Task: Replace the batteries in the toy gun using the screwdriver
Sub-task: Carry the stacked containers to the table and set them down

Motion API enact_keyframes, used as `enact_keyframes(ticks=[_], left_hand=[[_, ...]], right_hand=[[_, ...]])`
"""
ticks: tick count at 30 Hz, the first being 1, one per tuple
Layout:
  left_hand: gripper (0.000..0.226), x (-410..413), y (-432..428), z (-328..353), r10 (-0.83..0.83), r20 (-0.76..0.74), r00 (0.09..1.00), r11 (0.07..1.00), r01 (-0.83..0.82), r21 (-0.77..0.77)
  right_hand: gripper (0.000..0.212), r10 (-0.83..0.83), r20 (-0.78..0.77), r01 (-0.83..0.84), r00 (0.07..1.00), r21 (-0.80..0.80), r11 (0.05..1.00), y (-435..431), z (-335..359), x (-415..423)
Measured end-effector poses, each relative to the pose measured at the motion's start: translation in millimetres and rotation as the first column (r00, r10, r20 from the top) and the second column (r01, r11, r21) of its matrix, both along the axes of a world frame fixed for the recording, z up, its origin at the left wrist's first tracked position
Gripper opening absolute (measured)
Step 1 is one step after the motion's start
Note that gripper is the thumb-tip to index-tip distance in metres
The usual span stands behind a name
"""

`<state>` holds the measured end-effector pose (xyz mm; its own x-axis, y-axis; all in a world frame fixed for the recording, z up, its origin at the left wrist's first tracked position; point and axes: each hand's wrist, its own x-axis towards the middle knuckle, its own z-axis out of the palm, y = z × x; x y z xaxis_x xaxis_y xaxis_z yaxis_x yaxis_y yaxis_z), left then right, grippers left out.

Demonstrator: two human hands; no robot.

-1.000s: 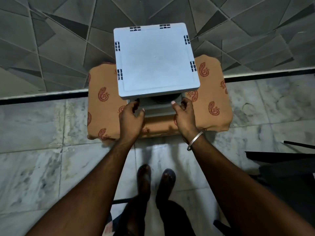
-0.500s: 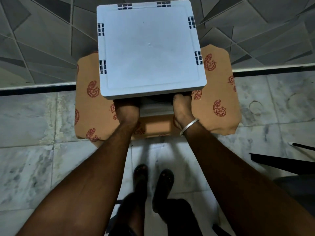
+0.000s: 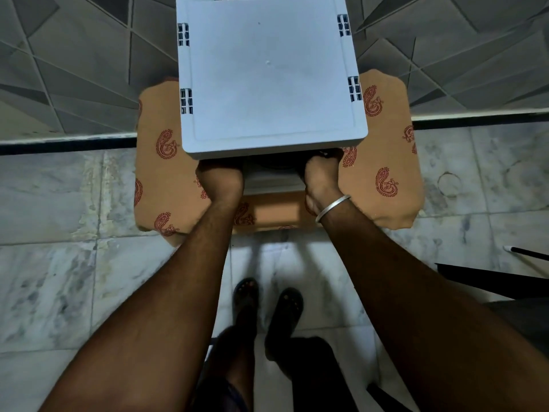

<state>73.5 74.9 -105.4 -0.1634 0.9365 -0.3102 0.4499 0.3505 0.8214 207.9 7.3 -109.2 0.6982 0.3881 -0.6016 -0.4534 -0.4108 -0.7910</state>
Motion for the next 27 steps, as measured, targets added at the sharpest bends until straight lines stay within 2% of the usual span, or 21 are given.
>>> enact_keyframes(ticks=[3,9,11,17,19,23,27], left_hand=[[0.032,-3,-10,16,0.048,0.006,0.999,0.996,-0.048,-0.08],[0.007,-9,-52,61,0.075,0.149,0.986,0.985,-0.05,-0.165],[0.011,-12,-73,71,0.091,0.187,0.978,0.976,-0.05,-0.213],[0.004,-19,-143,114,0.01,0.222,0.975,0.956,0.056,-0.289],[0.004,-22,-165,130,-0.056,0.236,0.97,0.958,0.119,-0.262],[0.009,-19,-198,174,-0.221,0.257,0.941,0.951,0.266,-0.159],[0.013,-4,-230,232,-0.397,0.33,0.856,0.91,0.414,0.023]], right_hand=[[0.033,-0.036,-0.003,0.037,0.999,0.092,0.995,-12,6,-8],[0.029,-0.044,-0.093,0.051,0.995,0.071,0.996,-69,25,-22],[0.03,-0.064,-0.102,0.07,0.993,0.066,0.995,-93,34,-27],[0.053,-0.147,-0.126,0.155,0.981,0.059,0.986,-170,88,-41],[0.053,-0.152,-0.129,0.164,0.98,0.088,0.983,-195,107,-44],[0.041,-0.221,-0.08,0.233,0.972,0.21,0.95,-243,165,-40],[0.04,-0.309,0.024,0.285,0.951,0.323,0.902,-292,235,-38]])
